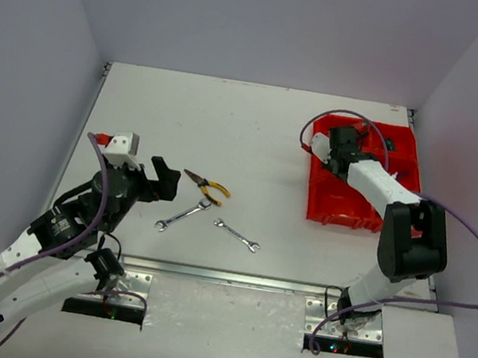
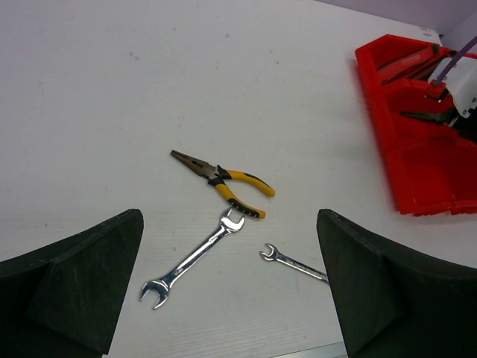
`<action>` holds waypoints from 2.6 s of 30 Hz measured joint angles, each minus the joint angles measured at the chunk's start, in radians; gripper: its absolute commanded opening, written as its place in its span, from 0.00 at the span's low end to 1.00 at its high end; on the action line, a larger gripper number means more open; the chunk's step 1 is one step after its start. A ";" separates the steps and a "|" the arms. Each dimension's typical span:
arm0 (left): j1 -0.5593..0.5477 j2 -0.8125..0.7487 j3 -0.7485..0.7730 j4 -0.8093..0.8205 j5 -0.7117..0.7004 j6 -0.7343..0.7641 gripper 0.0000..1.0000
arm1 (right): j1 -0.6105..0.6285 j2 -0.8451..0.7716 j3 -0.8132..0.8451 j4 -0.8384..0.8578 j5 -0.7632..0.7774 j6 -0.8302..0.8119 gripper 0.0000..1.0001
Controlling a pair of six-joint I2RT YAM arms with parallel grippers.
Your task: Sort the tools into containers
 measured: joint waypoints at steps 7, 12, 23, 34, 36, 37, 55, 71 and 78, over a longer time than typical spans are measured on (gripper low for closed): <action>0.000 -0.002 0.000 0.000 0.000 0.000 1.00 | 0.026 -0.018 0.066 0.018 0.004 0.017 0.99; 0.000 -0.003 0.000 0.000 0.000 0.000 1.00 | 0.052 -0.057 0.121 -0.037 0.002 0.073 0.99; 0.000 0.007 0.000 -0.002 -0.055 -0.013 1.00 | 0.320 -0.241 0.241 -0.064 -0.436 0.686 0.99; 0.000 -0.077 0.000 -0.043 -0.180 -0.068 1.00 | 0.603 0.353 0.433 -0.061 -0.547 0.959 0.44; 0.000 -0.082 0.000 -0.044 -0.189 -0.073 1.00 | 0.608 0.444 0.504 -0.117 -0.528 0.951 0.44; 0.000 -0.083 0.000 -0.044 -0.191 -0.075 1.00 | 0.609 0.483 0.543 -0.140 -0.515 0.943 0.44; 0.000 -0.026 0.000 -0.042 -0.169 -0.074 1.00 | 0.608 0.573 0.695 -0.236 -0.443 0.836 0.34; 0.000 -0.026 0.000 -0.040 -0.157 -0.061 1.00 | 0.608 0.627 0.706 -0.254 -0.444 0.790 0.00; 0.000 -0.026 0.000 -0.040 -0.156 -0.060 1.00 | 0.589 0.559 0.684 -0.275 -0.370 0.734 0.00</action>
